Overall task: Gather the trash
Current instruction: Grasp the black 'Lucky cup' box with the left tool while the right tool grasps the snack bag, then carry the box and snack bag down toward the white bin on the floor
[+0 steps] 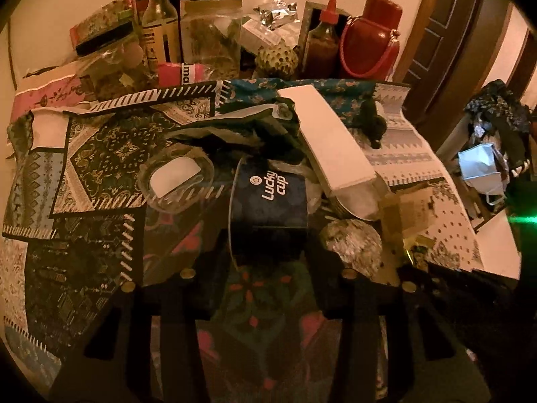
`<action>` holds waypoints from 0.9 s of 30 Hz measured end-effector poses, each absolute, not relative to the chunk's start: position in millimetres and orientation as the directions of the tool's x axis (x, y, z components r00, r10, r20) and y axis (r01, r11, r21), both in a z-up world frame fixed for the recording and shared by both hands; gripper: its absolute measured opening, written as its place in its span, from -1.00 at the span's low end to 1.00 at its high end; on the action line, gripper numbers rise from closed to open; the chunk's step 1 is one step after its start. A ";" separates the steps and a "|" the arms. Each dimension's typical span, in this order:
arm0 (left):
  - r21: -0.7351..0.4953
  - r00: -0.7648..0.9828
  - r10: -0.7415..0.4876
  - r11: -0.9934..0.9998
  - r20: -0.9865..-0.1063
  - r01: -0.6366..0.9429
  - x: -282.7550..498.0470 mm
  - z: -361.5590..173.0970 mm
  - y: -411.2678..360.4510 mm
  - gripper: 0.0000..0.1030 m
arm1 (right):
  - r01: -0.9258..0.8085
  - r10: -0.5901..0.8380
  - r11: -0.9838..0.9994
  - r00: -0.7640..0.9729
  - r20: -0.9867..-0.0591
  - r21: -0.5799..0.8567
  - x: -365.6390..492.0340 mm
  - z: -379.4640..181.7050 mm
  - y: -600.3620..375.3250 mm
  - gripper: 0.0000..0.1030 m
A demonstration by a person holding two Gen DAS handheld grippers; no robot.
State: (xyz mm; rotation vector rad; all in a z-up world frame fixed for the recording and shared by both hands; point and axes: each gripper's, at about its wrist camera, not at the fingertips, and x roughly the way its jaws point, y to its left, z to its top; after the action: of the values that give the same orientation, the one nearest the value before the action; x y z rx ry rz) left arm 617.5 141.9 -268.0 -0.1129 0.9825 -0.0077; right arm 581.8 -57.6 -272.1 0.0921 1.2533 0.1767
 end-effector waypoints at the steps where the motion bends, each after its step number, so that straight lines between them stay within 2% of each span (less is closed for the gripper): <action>1: -0.105 0.560 -0.065 0.994 -0.826 -0.039 613.0 -264.6 143.2 -0.17 | -0.076 0.189 0.982 0.298 -0.936 0.174 581.4 -272.1 -59.7 -0.65; 13: -0.140 0.632 -0.127 0.990 -0.765 0.030 556.2 -220.8 167.0 -0.17 | 0.006 0.213 0.971 0.434 -0.876 0.239 541.5 -223.9 -73.4 -0.73; 27: -0.145 0.764 -0.200 0.979 -0.613 0.141 461.2 -126.6 175.7 -0.17 | -0.039 0.215 0.967 0.654 -0.725 0.252 445.8 -118.6 -74.6 -0.73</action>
State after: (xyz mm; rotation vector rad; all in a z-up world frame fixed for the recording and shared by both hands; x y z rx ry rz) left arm 461.2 175.7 -126.6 -0.0922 0.6768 -0.1857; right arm 445.8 -74.6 -118.6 0.2224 0.8473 0.1457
